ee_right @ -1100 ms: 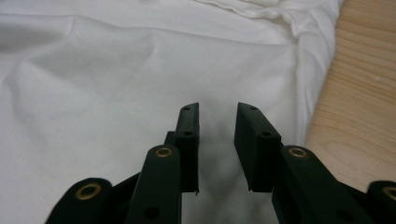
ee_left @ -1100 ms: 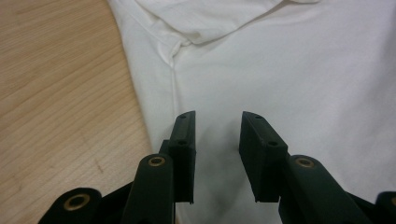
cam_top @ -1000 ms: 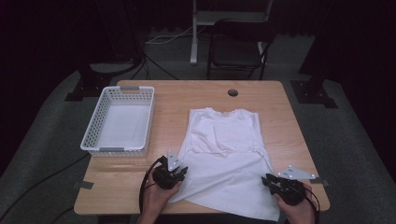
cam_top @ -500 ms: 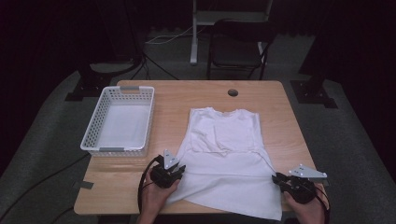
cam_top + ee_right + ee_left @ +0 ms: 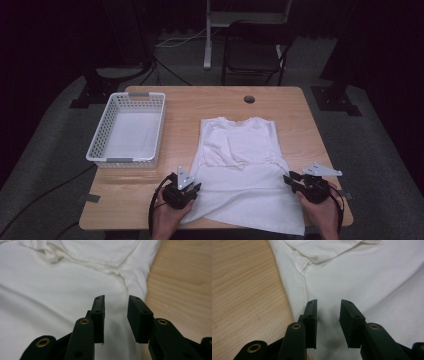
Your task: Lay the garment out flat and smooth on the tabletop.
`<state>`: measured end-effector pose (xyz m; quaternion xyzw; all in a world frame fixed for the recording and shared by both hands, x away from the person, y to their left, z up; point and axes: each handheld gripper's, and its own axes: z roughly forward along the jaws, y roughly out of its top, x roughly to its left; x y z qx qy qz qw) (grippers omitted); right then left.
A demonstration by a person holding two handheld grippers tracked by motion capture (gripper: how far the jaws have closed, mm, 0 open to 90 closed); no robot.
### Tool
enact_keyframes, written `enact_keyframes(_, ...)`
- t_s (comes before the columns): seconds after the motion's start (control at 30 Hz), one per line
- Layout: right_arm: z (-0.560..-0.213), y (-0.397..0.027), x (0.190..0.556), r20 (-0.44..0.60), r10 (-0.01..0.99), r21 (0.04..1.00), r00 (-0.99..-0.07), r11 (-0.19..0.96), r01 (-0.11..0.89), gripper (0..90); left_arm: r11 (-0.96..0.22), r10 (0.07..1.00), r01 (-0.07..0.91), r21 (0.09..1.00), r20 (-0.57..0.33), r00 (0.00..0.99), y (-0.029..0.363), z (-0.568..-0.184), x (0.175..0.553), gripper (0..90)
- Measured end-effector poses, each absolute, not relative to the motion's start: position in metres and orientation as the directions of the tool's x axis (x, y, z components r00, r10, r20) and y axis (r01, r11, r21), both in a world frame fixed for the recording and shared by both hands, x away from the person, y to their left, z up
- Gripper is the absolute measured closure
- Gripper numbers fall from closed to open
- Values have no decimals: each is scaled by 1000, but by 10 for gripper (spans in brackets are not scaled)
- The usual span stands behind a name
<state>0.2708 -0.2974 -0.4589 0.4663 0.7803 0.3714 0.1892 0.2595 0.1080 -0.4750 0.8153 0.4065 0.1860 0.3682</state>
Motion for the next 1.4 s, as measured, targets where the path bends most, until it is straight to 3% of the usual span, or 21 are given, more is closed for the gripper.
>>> enact_keyframes(0.63,-464,-265,343,67,872,757,-485,272,594,657,-392,793,512,764,-2,609,110,-477,260,680)
enact_keyframes(1.07,-475,-256,367,92,896,724,-434,239,647,580,-393,793,513,763,0,609,111,-477,260,675)
enact_keyframes(1.27,-474,-252,370,91,890,718,-446,251,649,698,-392,794,513,763,-1,608,110,-477,260,672)
enact_keyframes(1.4,-474,-253,373,125,881,720,-456,235,652,842,-391,795,514,763,-1,607,111,-477,260,666)
